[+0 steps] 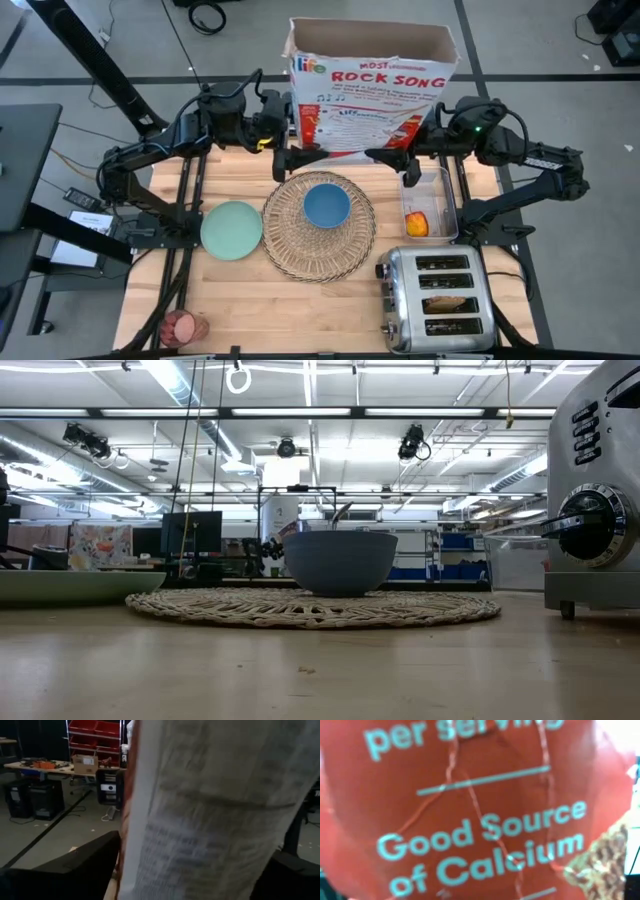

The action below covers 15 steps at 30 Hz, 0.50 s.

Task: Arrange a breakfast setting
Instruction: Pour the cereal into the bowl

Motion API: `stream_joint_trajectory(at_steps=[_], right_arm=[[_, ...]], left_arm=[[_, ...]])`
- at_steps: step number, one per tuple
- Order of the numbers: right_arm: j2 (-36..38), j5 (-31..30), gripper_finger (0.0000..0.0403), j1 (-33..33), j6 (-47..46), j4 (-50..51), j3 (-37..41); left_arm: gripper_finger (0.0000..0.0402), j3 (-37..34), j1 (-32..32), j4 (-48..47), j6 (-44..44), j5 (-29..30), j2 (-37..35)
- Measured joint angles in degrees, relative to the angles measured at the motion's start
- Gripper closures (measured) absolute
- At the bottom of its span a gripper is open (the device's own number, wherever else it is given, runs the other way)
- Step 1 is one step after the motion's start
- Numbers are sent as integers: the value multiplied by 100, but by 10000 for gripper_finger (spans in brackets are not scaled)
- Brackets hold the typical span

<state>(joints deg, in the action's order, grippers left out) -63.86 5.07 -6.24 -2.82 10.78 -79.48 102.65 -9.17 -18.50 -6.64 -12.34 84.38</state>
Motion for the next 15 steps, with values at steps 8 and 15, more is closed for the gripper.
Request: stream_joint_trajectory(at_steps=[8, 15], right_arm=[[-214, 39, 159, 0, 56, -330, -2], [-235, -298, 92, 4, 198, -627, -11]], left_arm=[[97, 0, -4, 65, -19, 2, -9], [161, 0, -62, 228, 20, 113, -66]])
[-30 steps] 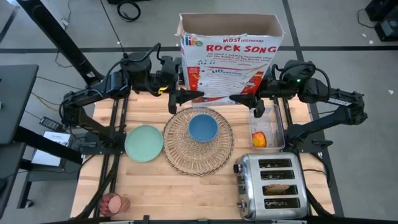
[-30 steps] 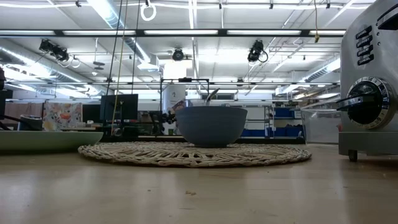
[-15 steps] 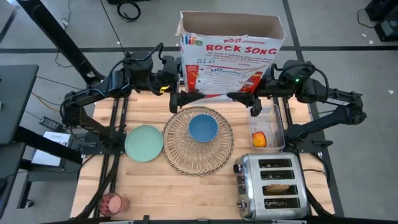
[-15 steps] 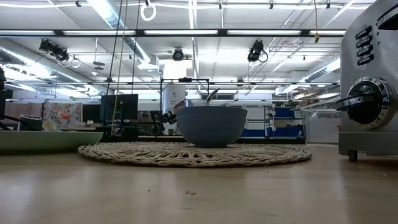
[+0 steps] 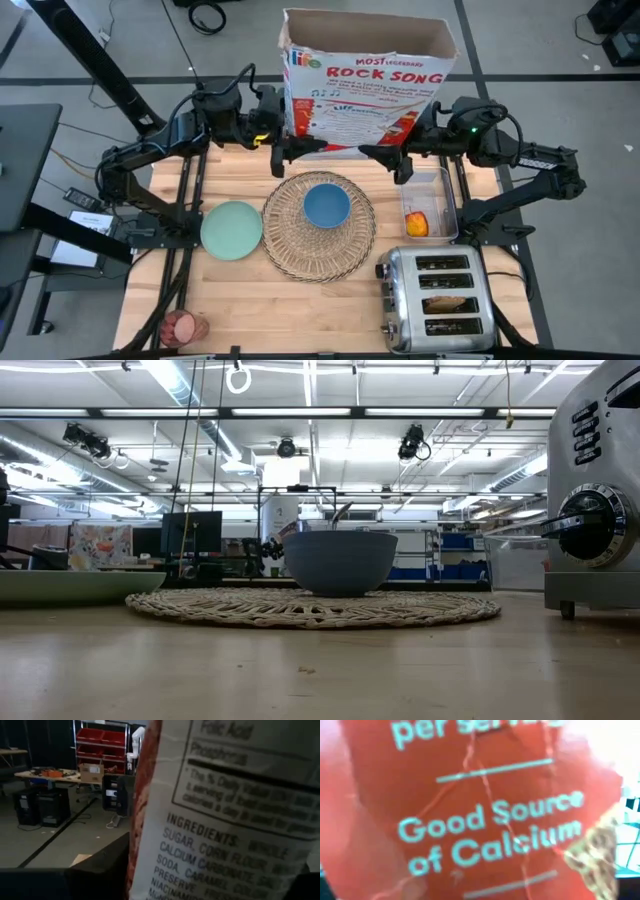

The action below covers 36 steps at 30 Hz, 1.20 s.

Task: Arrange a breakfast setting
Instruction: Pour the cereal into the bowl

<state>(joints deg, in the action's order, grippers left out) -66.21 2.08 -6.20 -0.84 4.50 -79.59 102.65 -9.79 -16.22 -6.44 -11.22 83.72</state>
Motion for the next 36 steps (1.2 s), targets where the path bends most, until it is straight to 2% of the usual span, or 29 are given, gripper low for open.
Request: stream_joint_trajectory(at_steps=[5, 8, 13, 24, 29, 36], right_arm=[[310, -25, 28, -11, 122, -517, 0], [506, -110, 12, -9, 273, -705, -13], [300, -339, 14, -123, 250, -1182, -10], [-879, 461, 12, -149, -432, -3979, 4], [-1010, 687, 12, -155, -713, -4305, 4], [-912, 767, 13, -151, -521, -4843, 9]], left_arm=[[161, 105, -108, 199, -26, 44, -148], [161, 235, -182, 689, -59, 37, -310], [162, 322, -194, 1648, -223, 48, -349], [163, 310, -156, 2540, -329, -103, 164], [163, 308, -162, 2763, -368, -122, 362], [163, 310, -134, 2945, -518, -103, 484]])
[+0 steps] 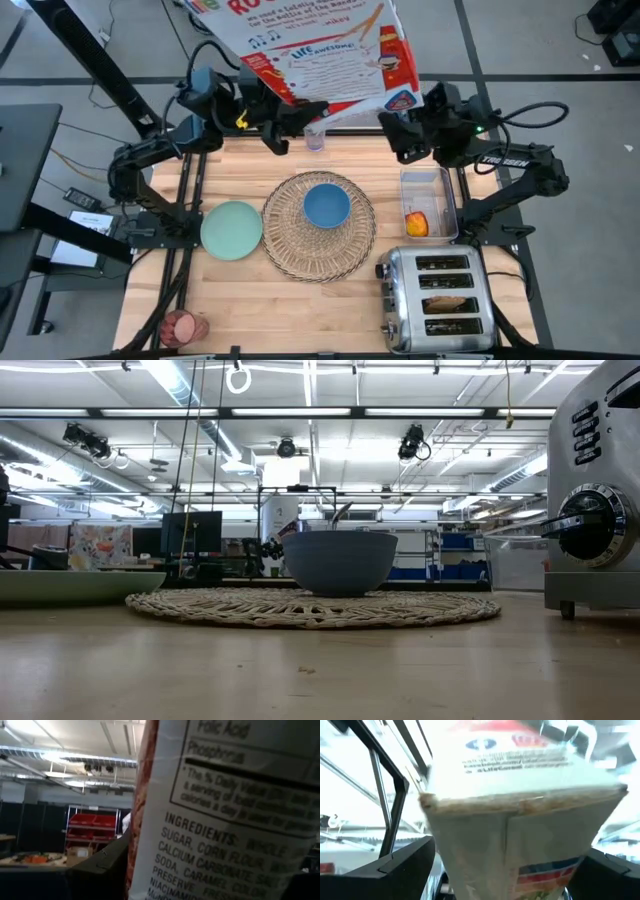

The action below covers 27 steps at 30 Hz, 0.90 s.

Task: Arrange a breakfast setting
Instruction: Pour the cereal into the bowl

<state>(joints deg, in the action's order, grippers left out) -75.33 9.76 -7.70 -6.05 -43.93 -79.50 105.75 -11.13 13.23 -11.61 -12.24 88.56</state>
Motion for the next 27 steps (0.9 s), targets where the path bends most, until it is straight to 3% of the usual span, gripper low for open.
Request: stream_joint_trajectory(at_steps=[13, 21, 27], right_arm=[[-48, -247, 51, 0, 139, -41, 0], [-33, -173, 159, -89, 199, -15, 0], [105, 80, 165, -223, 130, 115, 49]], left_arm=[[155, 15, 22, 342, -164, 47, 399], [101, 11, 21, 37, -103, 52, 401], [92, 7, 19, -713, 127, 11, 139]])
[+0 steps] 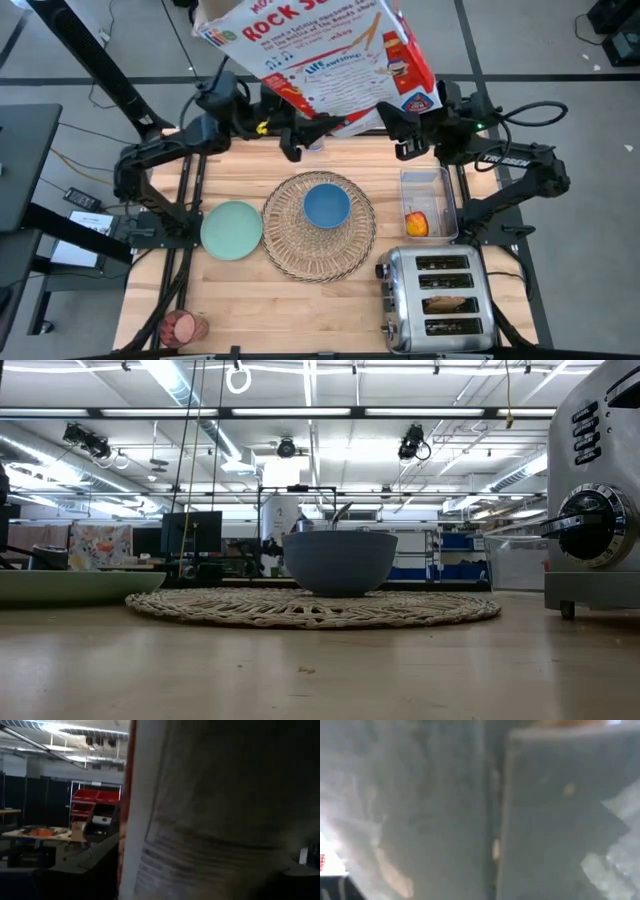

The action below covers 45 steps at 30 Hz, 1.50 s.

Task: Arrange a breakfast setting
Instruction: Pour the cereal into the bowl

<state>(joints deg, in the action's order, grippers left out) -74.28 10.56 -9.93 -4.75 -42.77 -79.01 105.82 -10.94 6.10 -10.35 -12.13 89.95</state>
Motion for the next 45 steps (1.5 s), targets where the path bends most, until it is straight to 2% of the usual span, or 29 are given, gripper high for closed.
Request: stream_joint_trajectory(at_steps=[3, 7, 11, 15, 19, 23, 30, 36, 39, 42, 45], right_arm=[[351, -67, 165, -29, 5, 48, 384], [1135, -490, 165, -104, -146, 178, 1313], [2071, -1021, 165, -125, -347, 591, 2275], [3049, -1216, 165, -116, -586, 1334, 2994], [3930, -1288, 165, -135, -841, 2091, 3566], [4815, -1245, 165, -158, -1092, 2828, 4035], [5897, -903, 165, -157, -1459, 3985, 4516], [6239, -753, 165, -157, -1507, 4271, 4617], [6234, -710, 165, -155, -1480, 4375, 4619], [6228, -686, 165, -157, -1473, 4364, 4619], [6196, -670, 165, -157, -1472, 4355, 4617]], left_arm=[[92, -1, -9, -753, 132, -6, -335], [91, 0, -16, -2071, 347, 21, -904], [91, 4, -2, -3417, 637, 423, -1431], [91, 2, -9, -4170, 671, 1070, -1738], [91, 2, -9, -4453, 486, 1591, -1832], [91, -157, -7, -4422, 149, 1756, -1782], [91, -1123, -4, -4376, -790, 2063, -1751], [91, -2552, 274, -4270, -1693, 2282, -1726], [91, -3230, 520, -4054, -2182, 2709, -1586], [91, -3610, 739, -3763, -2710, 3145, -1307], [91, -3700, 858, -3660, -3190, 3468, -745]])
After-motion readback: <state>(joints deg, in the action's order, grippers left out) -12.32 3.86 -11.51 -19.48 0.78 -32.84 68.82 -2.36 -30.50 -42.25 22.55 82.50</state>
